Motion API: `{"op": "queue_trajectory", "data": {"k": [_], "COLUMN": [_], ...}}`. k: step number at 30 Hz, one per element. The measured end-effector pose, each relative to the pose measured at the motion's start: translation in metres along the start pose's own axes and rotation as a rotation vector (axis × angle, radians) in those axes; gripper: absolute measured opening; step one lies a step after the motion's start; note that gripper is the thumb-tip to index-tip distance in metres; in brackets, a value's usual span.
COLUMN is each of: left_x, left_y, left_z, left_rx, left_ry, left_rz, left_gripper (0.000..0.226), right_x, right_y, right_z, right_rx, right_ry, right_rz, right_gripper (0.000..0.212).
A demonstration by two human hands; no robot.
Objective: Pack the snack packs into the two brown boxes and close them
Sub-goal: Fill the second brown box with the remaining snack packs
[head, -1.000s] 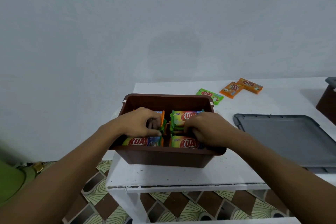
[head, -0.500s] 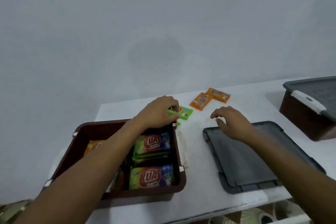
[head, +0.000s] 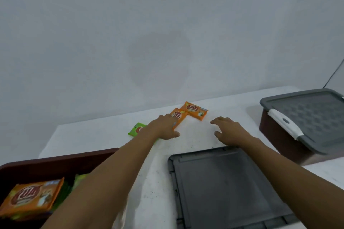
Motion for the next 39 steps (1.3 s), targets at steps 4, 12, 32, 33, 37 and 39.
{"op": "queue_trajectory", "data": {"k": [4,12,32,33,37,39], "left_x": [-0.012,0.002,-0.002,-0.002,0.007,0.014], "left_y": [-0.014,-0.015,-0.059,-0.058,-0.049,-0.041], "left_z": [0.006,-0.001,0.022,0.021,0.014,0.012], "left_rx": [0.075,0.081,-0.031,-0.05,-0.087,-0.126], "left_ry": [-0.036,0.133,-0.265,-0.31,-0.209,-0.149], "left_rz": [-0.012,0.169,-0.068,-0.054,0.0,0.039], "left_gripper": [0.056,0.031,0.077,0.075,0.069,0.069], "right_x": [0.001,-0.012,0.004,0.004,0.003,0.009], "right_y": [-0.024,-0.06,-0.047,-0.045,-0.038,-0.034], "right_z": [0.004,-0.015,0.033,0.033,0.035,0.036], "right_rx": [0.034,0.15,-0.003,-0.021,-0.032,-0.042], "right_ry": [0.011,0.06,-0.275,-0.292,-0.192,-0.23], "right_rz": [-0.038,-0.074,0.082,0.064,0.046,0.077], "right_gripper": [0.061,0.08,0.065,0.076,0.081,0.076]}}
Point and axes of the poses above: each hand's wrist, its own y-axis away from the middle knuckle, its own x-axis out of the back of the hand, z = x × y, the point moved 4 cm from there along -y, towards the middle knuckle, and after that the axes turned 5 degrees about -z, right-handed, at the moved point
